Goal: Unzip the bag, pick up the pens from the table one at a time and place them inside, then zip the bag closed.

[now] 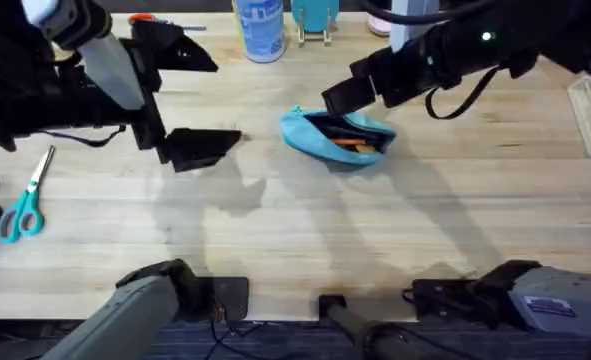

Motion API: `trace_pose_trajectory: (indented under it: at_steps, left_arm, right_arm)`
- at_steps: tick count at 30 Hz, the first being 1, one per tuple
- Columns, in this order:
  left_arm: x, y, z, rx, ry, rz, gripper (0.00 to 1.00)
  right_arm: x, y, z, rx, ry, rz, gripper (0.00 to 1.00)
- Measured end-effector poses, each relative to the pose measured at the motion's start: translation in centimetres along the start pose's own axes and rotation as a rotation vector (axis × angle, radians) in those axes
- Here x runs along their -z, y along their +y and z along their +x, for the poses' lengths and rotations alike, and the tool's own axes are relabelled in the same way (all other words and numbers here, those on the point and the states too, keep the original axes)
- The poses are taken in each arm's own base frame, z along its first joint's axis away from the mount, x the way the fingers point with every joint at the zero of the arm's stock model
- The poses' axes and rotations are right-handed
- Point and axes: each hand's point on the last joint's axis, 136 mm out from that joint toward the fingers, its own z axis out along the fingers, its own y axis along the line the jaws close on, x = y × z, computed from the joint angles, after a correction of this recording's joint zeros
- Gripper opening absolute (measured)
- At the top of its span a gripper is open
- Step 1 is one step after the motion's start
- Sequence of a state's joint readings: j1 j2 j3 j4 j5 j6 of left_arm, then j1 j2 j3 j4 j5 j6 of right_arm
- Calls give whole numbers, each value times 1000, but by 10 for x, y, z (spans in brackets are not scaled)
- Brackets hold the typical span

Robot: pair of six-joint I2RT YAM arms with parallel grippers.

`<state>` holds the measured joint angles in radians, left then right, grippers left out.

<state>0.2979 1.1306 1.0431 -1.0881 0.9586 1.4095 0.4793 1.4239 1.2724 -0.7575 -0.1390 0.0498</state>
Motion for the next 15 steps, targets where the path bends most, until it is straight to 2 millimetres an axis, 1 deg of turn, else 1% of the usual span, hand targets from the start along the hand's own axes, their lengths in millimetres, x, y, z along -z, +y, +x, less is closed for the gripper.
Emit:
trace_pose_trajectory:
  at_steps: [8, 12, 15]
  left_arm:
    - [-2, 21, 38, 69, 5, 2, 991]
    - [-3, 27, 50, 87, -6, 2, 991]
    - [-2, 30, 54, 83, -11, -4, 991]
  right_arm:
    - [0, 0, 0, -3, -2, 0, 998]
    - [0, 0, -7, 2, -28, -2, 998]
    - [1, 1, -12, -16, -47, -5, 998]
